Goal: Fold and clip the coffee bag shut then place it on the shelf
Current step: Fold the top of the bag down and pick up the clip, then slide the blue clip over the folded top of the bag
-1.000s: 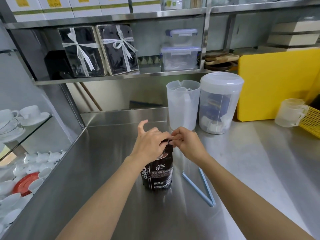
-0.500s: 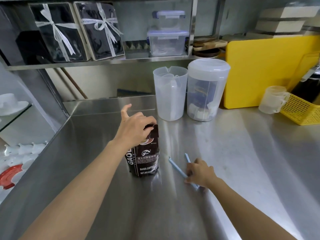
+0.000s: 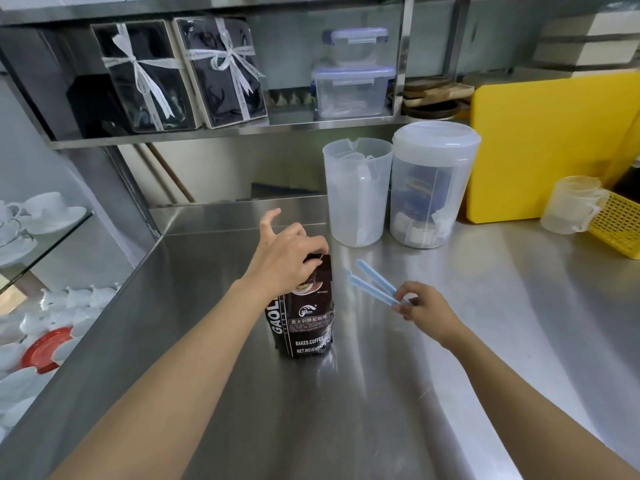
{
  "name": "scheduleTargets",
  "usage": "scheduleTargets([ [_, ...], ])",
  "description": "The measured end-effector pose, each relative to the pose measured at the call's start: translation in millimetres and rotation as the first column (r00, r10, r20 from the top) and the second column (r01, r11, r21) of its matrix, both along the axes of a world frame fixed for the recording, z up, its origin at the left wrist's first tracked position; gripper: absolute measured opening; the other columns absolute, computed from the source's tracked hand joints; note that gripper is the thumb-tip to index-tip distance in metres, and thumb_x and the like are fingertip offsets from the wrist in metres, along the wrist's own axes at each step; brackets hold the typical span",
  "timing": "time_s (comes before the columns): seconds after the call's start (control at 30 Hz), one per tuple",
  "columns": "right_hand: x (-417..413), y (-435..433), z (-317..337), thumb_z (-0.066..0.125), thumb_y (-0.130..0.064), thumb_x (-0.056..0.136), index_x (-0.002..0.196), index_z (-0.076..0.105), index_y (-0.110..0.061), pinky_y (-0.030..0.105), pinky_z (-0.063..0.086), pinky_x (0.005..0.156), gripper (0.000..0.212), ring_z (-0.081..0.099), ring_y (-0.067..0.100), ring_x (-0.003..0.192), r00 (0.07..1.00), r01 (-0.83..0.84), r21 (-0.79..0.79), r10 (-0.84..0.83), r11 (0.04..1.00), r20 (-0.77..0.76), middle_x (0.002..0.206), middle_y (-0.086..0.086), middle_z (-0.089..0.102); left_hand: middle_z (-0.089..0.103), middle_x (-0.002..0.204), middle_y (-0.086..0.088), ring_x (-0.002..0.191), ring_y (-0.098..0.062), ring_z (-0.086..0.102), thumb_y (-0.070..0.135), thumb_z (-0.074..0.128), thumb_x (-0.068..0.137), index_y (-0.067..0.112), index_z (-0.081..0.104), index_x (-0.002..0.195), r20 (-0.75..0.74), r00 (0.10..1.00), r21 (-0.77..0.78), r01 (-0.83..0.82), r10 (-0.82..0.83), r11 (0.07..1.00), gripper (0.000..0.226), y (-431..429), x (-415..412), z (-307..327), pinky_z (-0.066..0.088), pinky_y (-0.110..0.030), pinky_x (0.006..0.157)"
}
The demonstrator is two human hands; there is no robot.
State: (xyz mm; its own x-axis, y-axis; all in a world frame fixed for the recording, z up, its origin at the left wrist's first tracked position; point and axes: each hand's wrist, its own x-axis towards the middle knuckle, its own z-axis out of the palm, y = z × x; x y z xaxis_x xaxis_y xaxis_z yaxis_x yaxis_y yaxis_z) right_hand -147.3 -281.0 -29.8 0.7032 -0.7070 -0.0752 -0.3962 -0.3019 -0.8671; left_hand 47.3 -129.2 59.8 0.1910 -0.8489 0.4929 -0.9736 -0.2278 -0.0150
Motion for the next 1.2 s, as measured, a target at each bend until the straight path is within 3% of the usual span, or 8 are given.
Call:
scheduleTargets([
  [0.33, 10, -12, 25, 0.060, 0.001, 0.077, 0.084, 0.057, -0.022, 0.033, 0.046, 0.064, 0.024, 0.049, 0.021, 0.069, 0.997, -0.061, 0.052, 0.059, 0.997, 0.042, 0.091, 0.015, 0.050, 0.066, 0.079, 0.005, 0.093, -0.012, 0.053, 0.025, 0.060, 0.082, 0.028, 0.061, 0.093, -0.006, 1.000, 0.007, -0.003, 0.004, 1.000, 0.011, -4, 6, 0, -0.008, -0.042, 0.105],
  [0.43, 11, -15, 22, 0.062, 0.008, 0.075, 0.130, 0.030, -0.038, 0.042, 0.056, 0.066, 0.079, 0.058, 0.035, 0.079, 0.997, 0.016, 0.179, -0.029, 0.984, 0.072, 0.103, 0.015, 0.045, 0.066, 0.079, 0.004, 0.094, -0.011, 0.052, 0.025, 0.060, 0.083, 0.027, 0.061, 0.094, -0.018, 1.000, 0.015, -0.007, 0.007, 1.000, 0.011, -6, 7, 0, -0.008, -0.044, 0.106],
  [0.5, 14, -17, 19, 0.062, 0.010, 0.074, 0.137, 0.010, -0.040, 0.040, 0.055, 0.060, 0.095, 0.058, 0.034, 0.074, 0.996, 0.078, 0.166, -0.084, 0.983, 0.027, 0.100, 0.018, 0.050, 0.066, 0.080, 0.004, 0.095, -0.011, 0.052, 0.025, 0.060, 0.083, 0.027, 0.061, 0.094, -0.019, 1.000, 0.014, -0.004, 0.004, 1.000, 0.011, -7, 9, -1, -0.008, -0.044, 0.106],
  [0.6, 18, -19, 13, 0.061, 0.000, 0.077, 0.135, 0.022, -0.020, 0.034, 0.043, 0.063, 0.073, 0.053, 0.025, 0.074, 0.984, 0.154, 0.016, -0.152, 0.988, -0.088, 0.091, 0.014, 0.053, 0.065, 0.081, 0.004, 0.094, -0.012, 0.052, 0.025, 0.061, 0.082, 0.027, 0.061, 0.093, -0.013, 1.000, 0.009, 0.000, 0.001, 1.000, 0.011, -7, 11, -1, -0.009, -0.043, 0.105],
  [0.73, 21, -15, 15, 0.053, -0.022, 0.086, 0.092, 0.060, -0.015, 0.029, 0.033, 0.060, 0.012, 0.045, 0.018, 0.067, 0.997, 0.054, 0.063, -0.050, 0.997, -0.063, 0.072, 0.002, 0.050, 0.063, 0.081, 0.005, 0.094, -0.013, 0.048, 0.025, 0.061, 0.082, 0.028, 0.061, 0.094, -0.022, 1.000, 0.021, -0.001, 0.001, 1.000, 0.012, -8, 14, 1, -0.008, -0.046, 0.107],
  [0.9, 28, -9, 14, 0.050, -0.012, 0.089, 0.105, 0.059, -0.016, 0.024, 0.040, 0.059, 0.019, 0.051, 0.017, 0.069, 1.000, -0.014, -0.168, 0.015, 0.986, -0.001, 0.087, 0.006, 0.056, 0.062, 0.082, 0.004, 0.094, -0.013, 0.047, 0.026, 0.060, 0.083, 0.028, 0.061, 0.094, -0.023, 1.000, 0.026, -0.001, 0.002, 1.000, 0.012, -9, 15, 1, -0.007, -0.047, 0.107],
  [1.07, 35, -7, 12, 0.049, -0.015, 0.088, 0.099, 0.045, -0.014, 0.043, 0.051, 0.067, 0.012, 0.057, 0.027, 0.071, 0.999, 0.040, -0.276, -0.039, 0.960, 0.009, 0.084, 0.009, 0.057, 0.063, 0.082, 0.005, 0.094, -0.012, 0.048, 0.026, 0.060, 0.083, 0.027, 0.061, 0.095, -0.021, 1.000, 0.031, 0.006, -0.005, 1.000, 0.012, -9, 16, 2, -0.008, -0.045, 0.107],
  [1.2, 39, -8, 10, 0.053, -0.014, 0.087, 0.093, 0.037, -0.017, 0.034, 0.047, 0.056, 0.017, 0.053, 0.020, 0.061, 0.997, 0.082, -0.336, -0.073, 0.938, 0.037, 0.080, 0.005, 0.053, 0.060, 0.080, 0.006, 0.093, -0.012, 0.049, 0.025, 0.061, 0.083, 0.027, 0.061, 0.094, -0.030, 1.000, 0.029, 0.007, -0.006, 1.000, 0.012, -10, 17, 2, -0.009, -0.043, 0.106],
])
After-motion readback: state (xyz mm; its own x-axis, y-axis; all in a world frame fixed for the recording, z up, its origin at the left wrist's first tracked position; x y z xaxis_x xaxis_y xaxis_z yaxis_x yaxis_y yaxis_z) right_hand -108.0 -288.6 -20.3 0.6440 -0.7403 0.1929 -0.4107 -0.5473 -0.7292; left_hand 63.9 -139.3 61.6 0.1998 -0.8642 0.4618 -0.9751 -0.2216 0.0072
